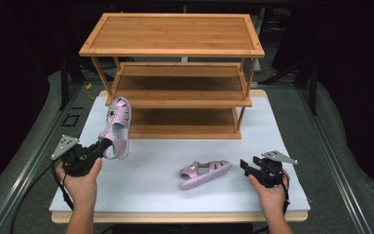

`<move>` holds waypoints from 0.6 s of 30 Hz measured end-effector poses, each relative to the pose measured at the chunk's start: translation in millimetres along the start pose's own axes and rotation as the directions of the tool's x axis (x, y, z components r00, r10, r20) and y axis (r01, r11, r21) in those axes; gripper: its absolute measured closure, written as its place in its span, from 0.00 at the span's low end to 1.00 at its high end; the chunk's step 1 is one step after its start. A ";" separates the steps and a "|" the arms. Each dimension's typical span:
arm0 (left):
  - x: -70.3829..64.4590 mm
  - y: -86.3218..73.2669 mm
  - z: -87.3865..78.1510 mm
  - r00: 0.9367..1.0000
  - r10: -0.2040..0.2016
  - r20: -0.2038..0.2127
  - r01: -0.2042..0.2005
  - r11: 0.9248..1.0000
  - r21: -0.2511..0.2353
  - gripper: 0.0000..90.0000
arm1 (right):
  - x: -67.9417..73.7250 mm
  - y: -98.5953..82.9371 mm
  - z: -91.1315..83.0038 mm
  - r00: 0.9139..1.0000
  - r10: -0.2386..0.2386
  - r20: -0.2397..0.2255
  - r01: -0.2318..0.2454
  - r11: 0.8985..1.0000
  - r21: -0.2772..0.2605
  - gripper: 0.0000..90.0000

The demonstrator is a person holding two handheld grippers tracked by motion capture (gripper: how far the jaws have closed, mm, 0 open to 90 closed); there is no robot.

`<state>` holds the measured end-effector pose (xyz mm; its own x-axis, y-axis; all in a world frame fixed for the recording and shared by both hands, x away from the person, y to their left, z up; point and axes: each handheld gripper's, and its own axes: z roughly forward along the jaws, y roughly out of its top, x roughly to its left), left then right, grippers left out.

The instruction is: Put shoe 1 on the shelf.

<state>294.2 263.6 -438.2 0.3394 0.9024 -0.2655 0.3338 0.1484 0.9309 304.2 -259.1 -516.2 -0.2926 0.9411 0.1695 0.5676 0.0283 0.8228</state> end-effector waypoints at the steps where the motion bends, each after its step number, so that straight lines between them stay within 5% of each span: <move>1: -3.8 1.0 1.1 1.000 0.008 0.005 -0.008 1.000 -0.002 0.93 | 0.3 -0.5 -0.2 1.000 0.002 -0.004 -0.002 1.000 0.006 0.48; 12: -31.6 15.9 30.6 0.998 0.055 0.026 -0.056 0.998 0.008 0.93 | -1.6 -0.4 -1.5 1.000 0.013 -0.008 -0.013 1.000 -0.007 0.48; 18: -53.8 51.3 64.2 0.999 0.023 0.037 -0.024 1.000 0.007 0.93 | -2.2 0.2 -3.1 1.000 0.020 -0.015 -0.020 1.000 -0.012 0.48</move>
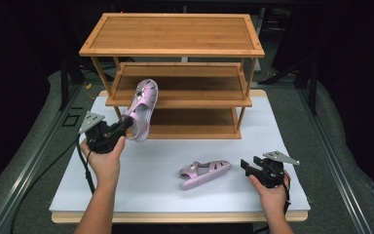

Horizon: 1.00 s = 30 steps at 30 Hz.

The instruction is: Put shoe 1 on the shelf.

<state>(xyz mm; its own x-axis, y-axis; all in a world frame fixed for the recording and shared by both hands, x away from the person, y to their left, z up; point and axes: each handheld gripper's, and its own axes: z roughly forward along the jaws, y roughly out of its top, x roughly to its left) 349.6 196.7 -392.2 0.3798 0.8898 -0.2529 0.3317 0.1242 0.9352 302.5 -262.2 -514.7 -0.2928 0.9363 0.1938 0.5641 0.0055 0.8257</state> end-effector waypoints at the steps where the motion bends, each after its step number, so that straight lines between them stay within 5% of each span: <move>1: -3.2 6.7 6.6 1.000 -0.004 -0.003 0.004 1.000 0.000 0.93 | -0.3 0.1 -0.3 1.000 0.003 -0.001 -0.003 1.000 -0.001 0.48; 10: -18.4 49.5 68.3 0.996 -0.044 -0.081 0.048 0.998 0.046 0.93 | -5.6 1.0 -3.2 1.000 0.026 -0.011 -0.026 0.999 -0.018 0.47; 17: -16.4 57.3 91.7 0.989 -0.042 -0.144 0.058 0.992 0.109 0.92 | -10.5 0.6 -5.8 0.999 0.043 -0.015 -0.044 0.999 -0.024 0.47; 30: -16.9 68.5 116.4 0.976 -0.071 -0.205 0.103 0.984 0.147 0.92 | -9.3 0.4 -4.4 0.999 0.035 -0.016 -0.036 0.999 -0.016 0.47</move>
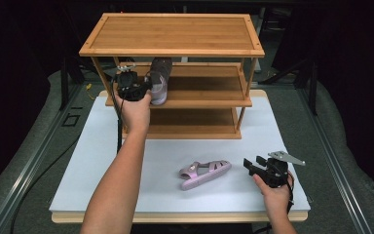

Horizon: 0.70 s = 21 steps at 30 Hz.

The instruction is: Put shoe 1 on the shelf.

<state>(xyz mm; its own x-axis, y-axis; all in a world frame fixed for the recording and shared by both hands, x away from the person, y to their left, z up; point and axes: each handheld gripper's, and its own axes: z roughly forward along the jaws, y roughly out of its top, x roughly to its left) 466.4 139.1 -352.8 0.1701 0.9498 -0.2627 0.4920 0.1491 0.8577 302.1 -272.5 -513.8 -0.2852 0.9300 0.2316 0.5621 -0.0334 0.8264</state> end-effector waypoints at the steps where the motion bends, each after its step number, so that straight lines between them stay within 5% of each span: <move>1: 0.0 0.4 2.0 1.000 -0.004 -0.003 0.004 1.000 0.002 0.92 | -0.3 0.1 -0.1 1.000 0.001 0.000 -0.001 1.000 0.000 0.47; 8: -0.1 2.0 11.3 0.998 -0.016 0.066 0.017 1.000 -0.004 0.85 | -0.3 -0.6 0.9 1.000 -0.001 0.000 0.001 1.000 0.003 0.47; 14: 5.3 4.0 13.1 0.992 -0.026 0.120 0.031 0.999 -0.042 0.66 | -0.3 -0.8 0.7 1.000 -0.001 -0.001 0.001 1.000 -0.001 0.47; 21: 9.1 5.0 5.0 0.992 0.009 0.129 -0.001 0.999 -0.055 0.52 | 0.5 -1.1 1.0 1.000 -0.003 0.005 0.003 1.000 0.003 0.47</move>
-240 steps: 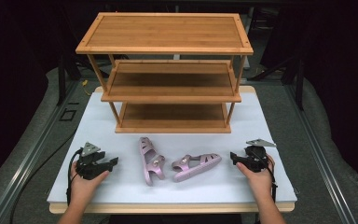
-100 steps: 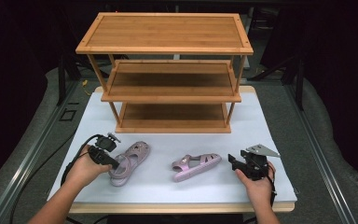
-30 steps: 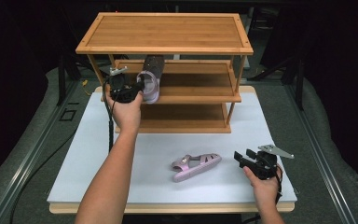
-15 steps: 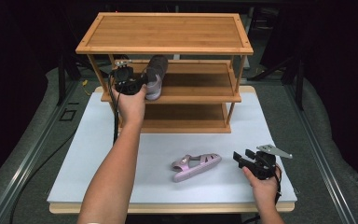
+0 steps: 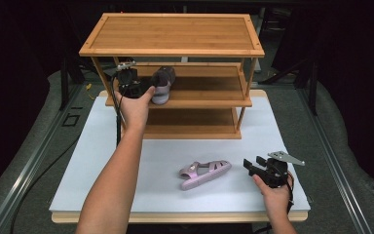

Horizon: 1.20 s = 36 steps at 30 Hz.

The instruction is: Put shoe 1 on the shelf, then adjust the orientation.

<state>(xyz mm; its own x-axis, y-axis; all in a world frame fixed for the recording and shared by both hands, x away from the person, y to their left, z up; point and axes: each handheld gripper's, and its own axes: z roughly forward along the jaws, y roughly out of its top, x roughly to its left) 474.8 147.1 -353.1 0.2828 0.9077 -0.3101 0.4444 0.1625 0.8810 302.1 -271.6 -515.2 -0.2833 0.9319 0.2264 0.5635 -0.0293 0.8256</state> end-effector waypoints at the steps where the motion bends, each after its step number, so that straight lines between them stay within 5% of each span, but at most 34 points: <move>1: 0.2 0.7 -2.7 1.000 0.007 0.003 -0.007 1.000 -0.011 0.51 | 0.6 0.0 0.1 1.000 0.000 0.001 0.000 1.000 0.000 0.47; 7: -8.5 -2.4 -23.4 0.997 0.073 0.029 -0.071 0.996 -0.056 0.48 | 6.6 0.5 0.3 0.999 -0.037 0.013 0.037 0.999 0.000 0.47; 15: -5.9 -19.9 -59.5 0.992 0.106 0.074 -0.101 0.993 -0.068 0.49 | 21.3 1.8 0.0 0.995 -0.094 0.011 0.094 0.996 -0.001 0.46; 23: 13.5 -42.3 -95.2 0.985 0.138 0.104 -0.132 0.989 -0.062 0.49 | 40.9 6.3 1.6 0.991 -0.130 -0.013 0.130 0.991 -0.010 0.43; 29: 37.7 -75.4 -113.7 0.988 0.131 0.083 -0.128 0.991 -0.038 0.51 | 54.3 11.2 5.8 0.986 -0.167 -0.012 0.167 0.986 0.002 0.42; 32: 45.7 -89.5 -117.8 0.983 0.171 0.062 -0.171 0.985 -0.011 0.51 | 61.3 17.5 8.1 0.983 -0.183 -0.009 0.183 0.983 -0.001 0.41; 36: 59.1 -109.1 -123.6 0.989 0.126 0.083 -0.126 0.992 0.003 0.51 | 69.2 28.0 8.6 0.979 -0.204 0.003 0.204 0.979 -0.003 0.41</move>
<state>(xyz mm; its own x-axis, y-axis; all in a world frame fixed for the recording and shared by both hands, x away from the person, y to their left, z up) 337.9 230.9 -423.3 0.4058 0.8858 -0.2253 0.4074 0.0453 0.9121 305.0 -204.9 -480.8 -0.3900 0.9194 0.0514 0.4916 0.1607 0.8558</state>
